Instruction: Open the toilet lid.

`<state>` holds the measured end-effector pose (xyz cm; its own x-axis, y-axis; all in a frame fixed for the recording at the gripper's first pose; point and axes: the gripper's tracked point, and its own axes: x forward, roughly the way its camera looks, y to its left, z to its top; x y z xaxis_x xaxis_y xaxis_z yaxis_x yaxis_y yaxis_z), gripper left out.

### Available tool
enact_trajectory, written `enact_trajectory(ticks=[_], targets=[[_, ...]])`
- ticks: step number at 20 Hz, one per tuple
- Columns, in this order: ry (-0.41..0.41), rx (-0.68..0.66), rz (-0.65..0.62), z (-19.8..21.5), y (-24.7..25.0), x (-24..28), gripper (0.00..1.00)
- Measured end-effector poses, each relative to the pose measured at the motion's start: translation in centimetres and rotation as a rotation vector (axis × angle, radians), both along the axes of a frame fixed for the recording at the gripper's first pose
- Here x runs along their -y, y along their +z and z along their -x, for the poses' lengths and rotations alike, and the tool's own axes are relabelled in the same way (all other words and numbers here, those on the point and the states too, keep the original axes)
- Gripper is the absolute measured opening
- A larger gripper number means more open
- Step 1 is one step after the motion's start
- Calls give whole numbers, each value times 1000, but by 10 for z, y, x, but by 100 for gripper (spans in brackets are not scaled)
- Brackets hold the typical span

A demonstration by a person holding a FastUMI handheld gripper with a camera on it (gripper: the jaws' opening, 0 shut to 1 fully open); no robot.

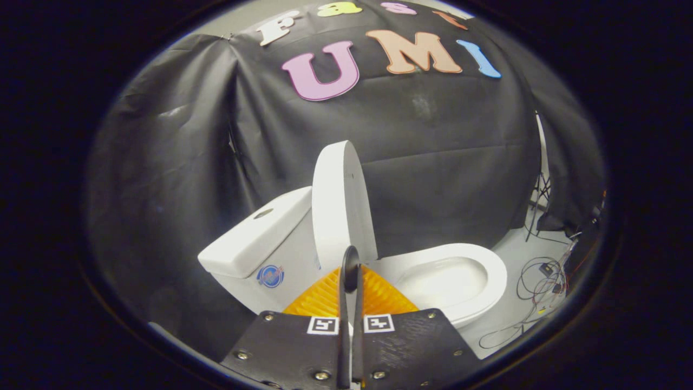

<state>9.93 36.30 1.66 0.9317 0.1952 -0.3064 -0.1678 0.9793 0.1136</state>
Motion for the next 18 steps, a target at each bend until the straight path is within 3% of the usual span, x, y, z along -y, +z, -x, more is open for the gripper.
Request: enact_trajectory(ticks=[14, 18], targets=[[155, 52, -22, 6, -6, -42, 3], [164, 85, 5, 7, -9, -51, 3]])
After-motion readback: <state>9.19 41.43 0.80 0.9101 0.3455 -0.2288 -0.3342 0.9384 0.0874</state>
